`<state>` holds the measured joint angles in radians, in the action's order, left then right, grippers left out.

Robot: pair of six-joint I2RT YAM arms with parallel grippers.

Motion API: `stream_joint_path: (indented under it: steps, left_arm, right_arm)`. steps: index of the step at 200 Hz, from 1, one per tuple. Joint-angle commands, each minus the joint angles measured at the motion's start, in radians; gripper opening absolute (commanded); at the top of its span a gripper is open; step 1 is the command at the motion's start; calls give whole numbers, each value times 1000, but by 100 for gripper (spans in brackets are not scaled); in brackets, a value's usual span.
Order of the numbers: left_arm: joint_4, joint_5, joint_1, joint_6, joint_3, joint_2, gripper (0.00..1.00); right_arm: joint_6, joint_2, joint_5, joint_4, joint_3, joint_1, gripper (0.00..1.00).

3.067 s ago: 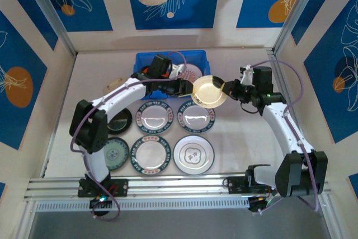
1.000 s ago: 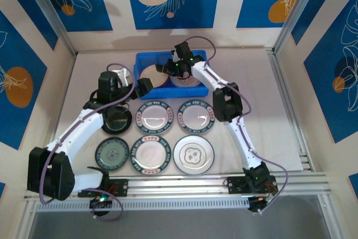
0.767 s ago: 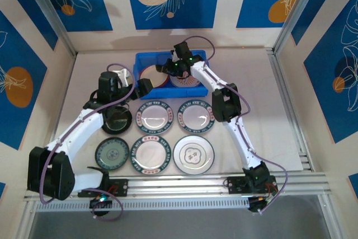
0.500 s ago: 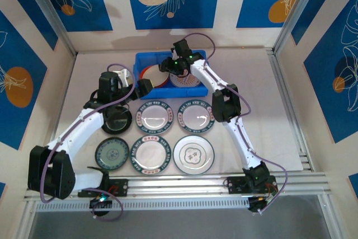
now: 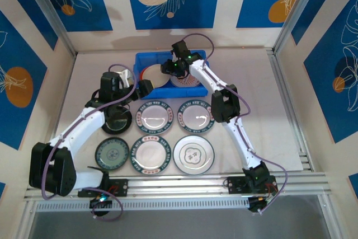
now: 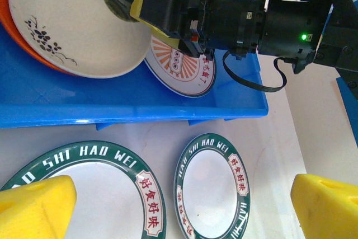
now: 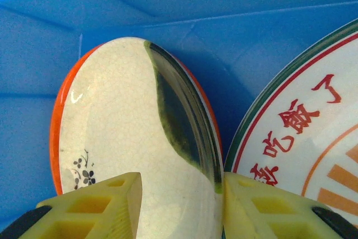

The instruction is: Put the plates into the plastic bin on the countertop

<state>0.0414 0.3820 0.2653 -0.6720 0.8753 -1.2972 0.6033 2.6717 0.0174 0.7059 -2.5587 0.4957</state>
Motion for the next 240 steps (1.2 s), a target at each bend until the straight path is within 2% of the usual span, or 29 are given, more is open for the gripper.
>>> stream_joint_path:
  steps: [1, 40, 59, 128, 166, 240]
  left_arm:
    - [4, -4, -11, 25, -8, -2, 98]
    - [16, -6, -12, 33, -5, -11, 98]
    - [24, -5, -12, 38, 1, -19, 99]
    - [20, -11, -10, 32, 6, -22, 99]
    - [60, -59, -12, 55, 16, -12, 99]
    - [70, -80, -15, 62, 4, 5, 99]
  right_arm:
    - [-7, 9, 4, 28, -74, 13, 42]
    - [2, 18, -3, 25, -96, 17, 47]
    - [-9, 30, -16, 47, -127, 18, 54]
    - [-21, 15, -84, 95, -128, 8, 60]
    - [-32, -21, -81, 67, -82, 3, 59]
    - [-14, -33, -37, 30, 2, -3, 42]
